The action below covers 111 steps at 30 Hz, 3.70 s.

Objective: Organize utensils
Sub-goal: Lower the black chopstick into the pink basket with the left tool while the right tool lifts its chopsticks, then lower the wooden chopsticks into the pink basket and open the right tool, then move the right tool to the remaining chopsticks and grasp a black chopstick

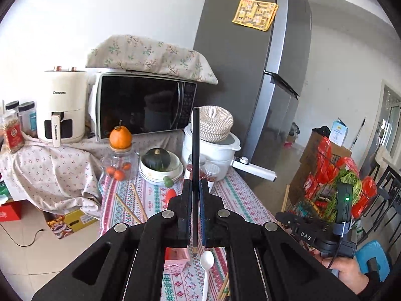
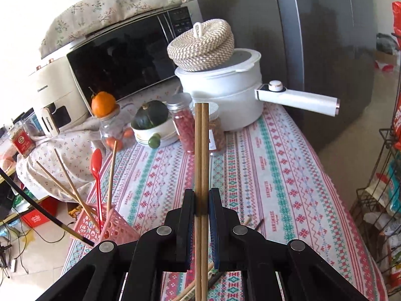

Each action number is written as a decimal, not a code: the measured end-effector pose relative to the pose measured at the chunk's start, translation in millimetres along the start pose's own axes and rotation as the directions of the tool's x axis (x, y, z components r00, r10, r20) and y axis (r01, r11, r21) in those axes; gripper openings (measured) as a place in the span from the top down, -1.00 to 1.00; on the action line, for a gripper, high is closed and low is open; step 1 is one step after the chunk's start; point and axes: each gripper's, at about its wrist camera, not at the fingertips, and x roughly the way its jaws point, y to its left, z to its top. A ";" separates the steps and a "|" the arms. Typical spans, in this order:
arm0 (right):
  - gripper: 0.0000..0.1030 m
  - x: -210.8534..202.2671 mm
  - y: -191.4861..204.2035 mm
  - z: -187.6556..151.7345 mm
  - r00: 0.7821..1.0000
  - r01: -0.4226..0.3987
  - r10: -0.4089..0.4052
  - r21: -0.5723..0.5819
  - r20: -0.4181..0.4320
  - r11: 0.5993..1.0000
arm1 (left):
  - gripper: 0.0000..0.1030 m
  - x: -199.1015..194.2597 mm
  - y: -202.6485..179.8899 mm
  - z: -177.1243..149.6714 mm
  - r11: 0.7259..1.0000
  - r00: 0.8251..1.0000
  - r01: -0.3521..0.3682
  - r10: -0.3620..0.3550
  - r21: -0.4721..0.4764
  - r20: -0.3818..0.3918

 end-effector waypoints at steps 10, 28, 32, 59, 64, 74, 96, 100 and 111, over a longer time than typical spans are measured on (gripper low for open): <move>0.82 7.2 10.2 -3.5 1.000 -0.010 0.010 -0.009 -0.013 1.000 | 0.90 45.6 41.8 -19.8 0.990 0.989 -0.133 0.129 -0.049 -0.067; 0.81 1.7 61.4 8.1 0.981 -0.134 0.135 -0.013 0.137 0.991 | 0.70 113.0 56.7 -61.7 0.993 0.950 -0.112 0.098 -0.031 -0.296; 0.81 1.9 79.7 13.8 0.964 -0.179 0.177 -0.006 0.199 0.984 | 0.12 104.8 58.7 -70.7 0.994 0.940 -0.113 0.104 -0.008 -0.326; 0.68 85.5 144.8 5.3 0.966 -0.175 0.162 0.053 0.201 0.983 | -0.30 84.6 105.4 -108.3 0.990 0.879 -0.136 0.099 -0.047 -0.466; 0.03 73.7 139.1 6.6 0.964 -0.182 0.168 0.052 0.205 0.982 | -0.34 85.6 97.1 -110.6 0.991 0.874 -0.128 0.097 -0.032 -0.476; -0.56 40.4 103.9 6.7 0.979 -0.137 0.132 0.022 0.158 0.990 | -0.61 91.7 68.7 -121.5 0.993 0.856 -0.118 0.099 -0.006 -0.507; -0.87 75.4 -50.5 -39.8 0.958 0.115 -0.077 0.126 -0.277 0.985 | -1.00 134.5 -10.6 -162.9 0.997 0.810 -0.017 0.055 0.070 -0.584; -0.87 96.4 -70.4 -54.1 0.917 0.174 -0.106 0.147 -0.385 0.974 | -1.00 140.6 -11.1 -166.1 0.997 0.804 -0.032 0.071 0.077 -0.591; -0.87 138.3 -72.6 -75.1 0.842 0.240 -0.168 0.077 -0.513 0.968 | -1.00 150.5 -7.1 -169.6 0.996 0.784 -0.051 0.082 0.068 -0.615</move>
